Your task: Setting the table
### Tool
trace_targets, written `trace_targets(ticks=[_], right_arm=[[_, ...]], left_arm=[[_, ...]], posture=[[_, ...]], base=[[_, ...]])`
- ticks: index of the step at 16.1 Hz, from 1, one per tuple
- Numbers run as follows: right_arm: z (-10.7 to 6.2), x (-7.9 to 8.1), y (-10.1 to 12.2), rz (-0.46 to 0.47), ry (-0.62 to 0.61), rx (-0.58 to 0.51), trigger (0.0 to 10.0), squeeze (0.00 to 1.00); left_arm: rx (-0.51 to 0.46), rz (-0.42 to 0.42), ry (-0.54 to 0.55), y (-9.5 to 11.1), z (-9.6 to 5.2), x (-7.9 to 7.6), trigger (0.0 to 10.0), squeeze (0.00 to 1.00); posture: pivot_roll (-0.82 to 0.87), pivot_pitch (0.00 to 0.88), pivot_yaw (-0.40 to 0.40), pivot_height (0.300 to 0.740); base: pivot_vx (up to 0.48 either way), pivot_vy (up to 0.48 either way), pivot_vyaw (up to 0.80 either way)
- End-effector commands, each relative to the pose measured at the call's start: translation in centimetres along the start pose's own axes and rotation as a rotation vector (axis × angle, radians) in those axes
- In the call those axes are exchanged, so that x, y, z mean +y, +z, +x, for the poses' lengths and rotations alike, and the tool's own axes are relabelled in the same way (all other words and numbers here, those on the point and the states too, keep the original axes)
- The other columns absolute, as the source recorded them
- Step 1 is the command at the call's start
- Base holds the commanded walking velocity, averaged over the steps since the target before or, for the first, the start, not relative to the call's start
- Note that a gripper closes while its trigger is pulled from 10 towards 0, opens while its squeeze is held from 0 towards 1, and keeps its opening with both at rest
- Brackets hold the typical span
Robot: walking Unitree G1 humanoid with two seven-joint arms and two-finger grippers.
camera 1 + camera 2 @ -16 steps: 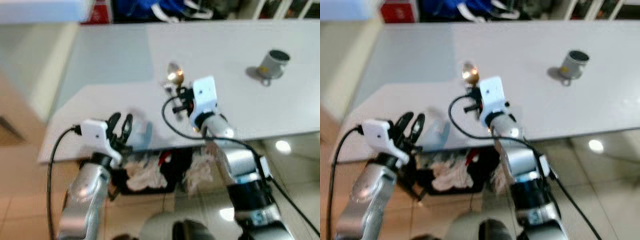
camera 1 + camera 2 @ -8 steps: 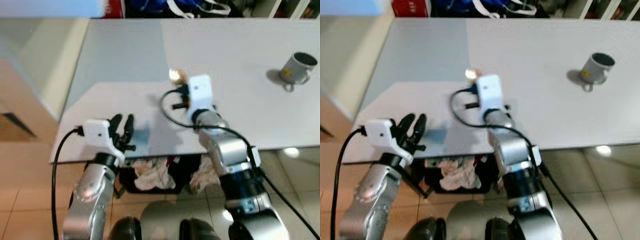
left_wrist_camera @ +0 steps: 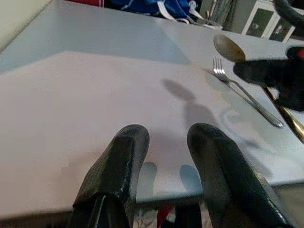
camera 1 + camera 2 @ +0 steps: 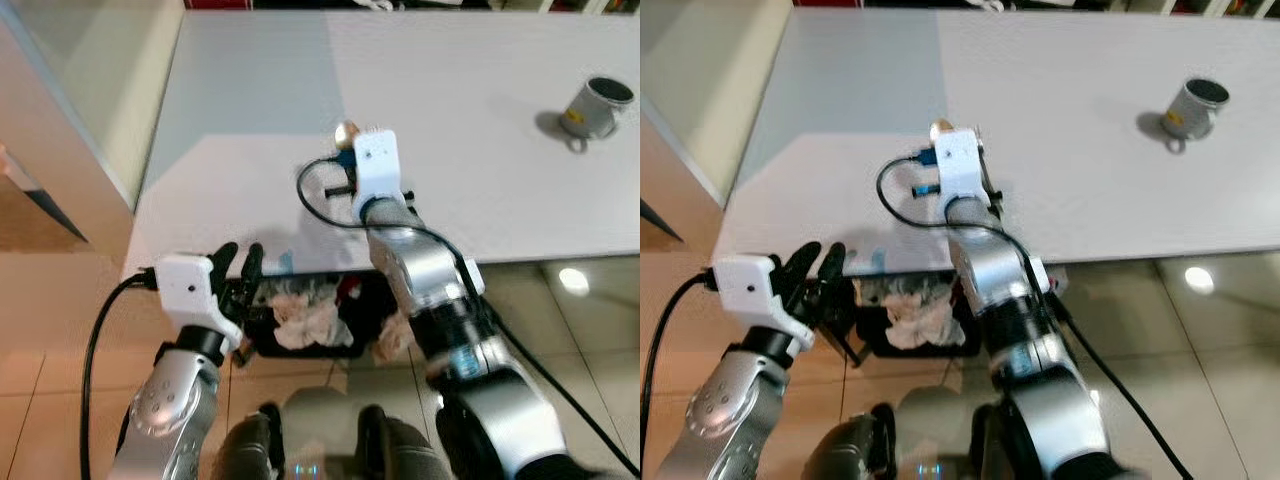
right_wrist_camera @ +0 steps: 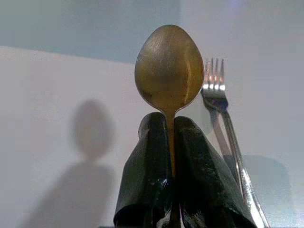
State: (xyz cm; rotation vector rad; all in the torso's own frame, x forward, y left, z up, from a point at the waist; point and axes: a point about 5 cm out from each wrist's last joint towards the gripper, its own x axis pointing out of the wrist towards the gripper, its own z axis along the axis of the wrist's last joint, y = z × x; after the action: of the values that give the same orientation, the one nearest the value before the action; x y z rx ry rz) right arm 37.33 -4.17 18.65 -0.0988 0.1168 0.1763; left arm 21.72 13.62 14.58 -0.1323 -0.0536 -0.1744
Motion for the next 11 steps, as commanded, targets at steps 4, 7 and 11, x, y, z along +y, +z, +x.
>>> trace_targets(ticks=[4, 7, 11], right_arm=[[0.9, 0.4, 2.2, -0.024, 0.069, -0.088, 10.0, 0.0], [1.7, 0.7, 3.3, -0.063, 0.065, -0.109, 10.0, 0.0], [1.5, 1.6, 5.4, -0.014, 0.127, -0.214, 10.0, 0.0]], left_arm=[[0.016, -0.01, 0.008, 0.7, -1.5, -0.9, 10.0, 0.0], [0.038, -0.015, 0.018, 0.7, -2.1, -1.1, 10.0, 0.0], [0.035, -0.006, 0.02, 1.1, -2.5, -0.9, 10.0, 0.0]], posture=[[-0.01, 0.356, -0.012, 0.74], [0.01, 0.381, -0.01, 0.74], [0.02, 0.374, -0.012, 0.74]], base=[[0.0, 0.0, 0.0], [0.0, 0.0, 0.0], [0.0, 0.0, 0.0]])
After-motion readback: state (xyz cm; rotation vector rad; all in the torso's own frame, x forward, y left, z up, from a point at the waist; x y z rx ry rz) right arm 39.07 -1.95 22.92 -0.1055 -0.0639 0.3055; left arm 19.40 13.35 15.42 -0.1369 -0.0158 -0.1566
